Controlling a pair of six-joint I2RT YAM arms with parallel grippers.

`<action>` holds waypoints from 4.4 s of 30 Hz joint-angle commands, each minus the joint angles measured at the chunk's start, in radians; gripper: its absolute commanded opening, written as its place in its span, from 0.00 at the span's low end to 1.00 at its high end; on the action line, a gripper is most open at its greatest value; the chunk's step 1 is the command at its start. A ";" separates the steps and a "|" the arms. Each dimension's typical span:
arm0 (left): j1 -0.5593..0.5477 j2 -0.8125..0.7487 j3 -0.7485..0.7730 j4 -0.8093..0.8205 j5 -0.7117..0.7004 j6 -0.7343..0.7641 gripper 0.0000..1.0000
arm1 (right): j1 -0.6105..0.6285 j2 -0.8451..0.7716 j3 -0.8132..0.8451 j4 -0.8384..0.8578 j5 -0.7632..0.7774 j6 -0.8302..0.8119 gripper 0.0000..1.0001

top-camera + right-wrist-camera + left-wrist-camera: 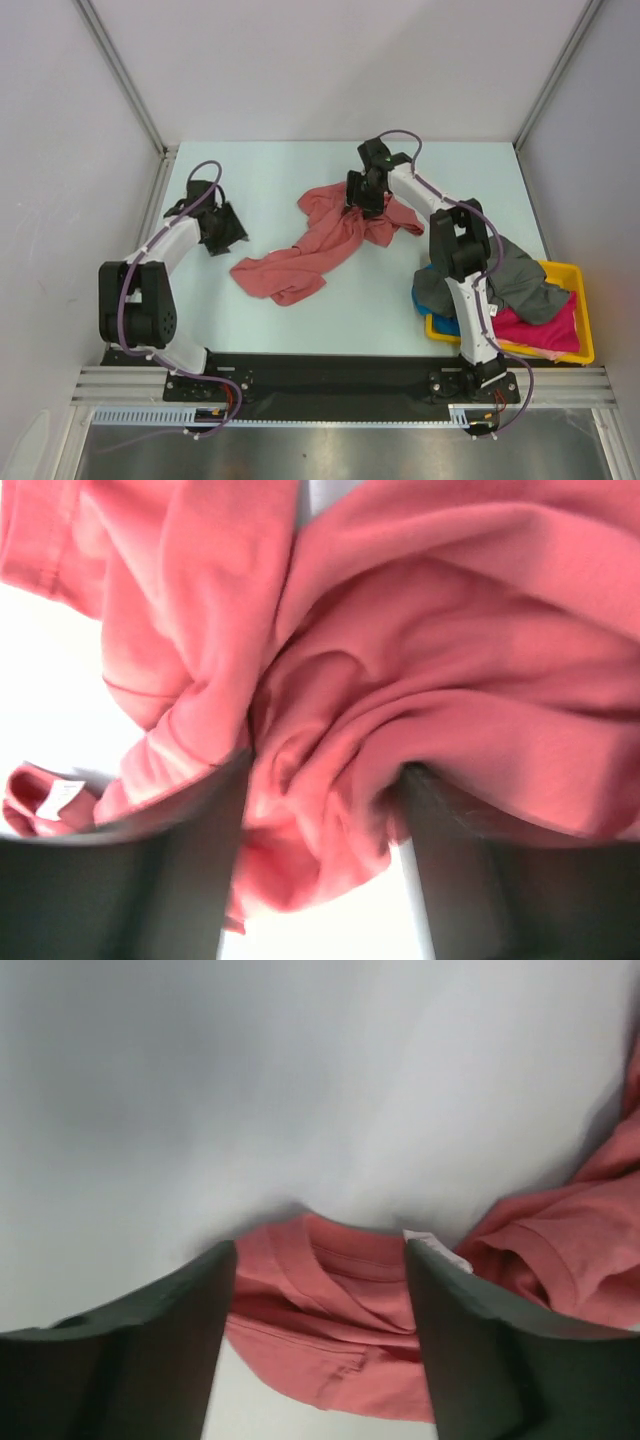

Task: Fold and stack the t-shirts
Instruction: Flatten the tshirt out

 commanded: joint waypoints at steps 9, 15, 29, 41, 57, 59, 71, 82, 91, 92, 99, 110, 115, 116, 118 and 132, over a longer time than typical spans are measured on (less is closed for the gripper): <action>-0.287 -0.109 -0.046 0.000 0.093 -0.043 0.93 | -0.080 -0.407 -0.389 -0.031 0.102 -0.080 0.78; -0.287 0.074 -0.039 0.053 0.159 -0.037 0.74 | -0.106 -0.478 -0.579 0.068 0.025 -0.071 0.67; -0.085 0.159 0.074 0.040 0.077 0.050 0.00 | -0.135 -0.291 -0.535 0.177 -0.082 0.056 0.63; 0.001 0.116 0.064 0.037 0.072 0.044 0.00 | -0.101 -0.315 -0.582 0.141 -0.093 -0.021 0.00; -0.025 -0.133 0.020 -0.041 0.038 0.012 0.63 | -0.150 -0.427 -0.672 0.230 -0.105 -0.076 0.48; -0.048 -0.165 -0.014 -0.044 0.049 0.003 0.62 | -0.150 -0.401 -0.662 0.239 -0.110 -0.080 0.50; -0.106 -0.349 -0.083 -0.108 0.029 -0.007 0.62 | -0.077 -0.393 -0.590 0.124 -0.018 -0.159 0.11; -0.111 -0.429 -0.114 -0.145 0.026 -0.017 0.61 | 0.444 -0.606 -0.707 -0.171 0.460 -0.067 0.08; -0.126 -0.437 -0.130 -0.150 0.038 -0.017 0.61 | 0.167 -0.970 -0.957 -0.038 0.118 0.053 0.62; -0.129 -0.435 -0.134 -0.139 0.043 -0.025 0.61 | 0.134 -0.987 -0.975 0.016 0.005 0.085 0.62; -0.167 -0.414 -0.137 -0.113 0.064 -0.049 0.61 | -0.009 -0.926 -1.090 0.300 -0.107 0.326 0.47; -0.282 -0.355 -0.118 -0.035 0.141 -0.028 0.52 | -0.028 -0.529 -0.799 0.299 0.028 0.280 0.34; -0.367 -0.299 -0.094 0.002 0.216 -0.001 0.50 | -0.031 -0.369 -0.649 0.285 0.095 0.162 0.36; -0.385 -0.261 -0.077 0.017 0.239 0.024 0.52 | -0.028 -0.351 -0.623 0.277 0.126 0.106 0.36; -0.443 -0.219 -0.040 0.046 0.312 0.042 0.58 | -0.034 -0.318 -0.543 0.215 0.154 0.058 0.40; -0.614 0.247 0.204 0.218 0.485 -0.160 0.59 | -0.153 -0.798 -0.984 0.231 -0.229 -0.041 0.57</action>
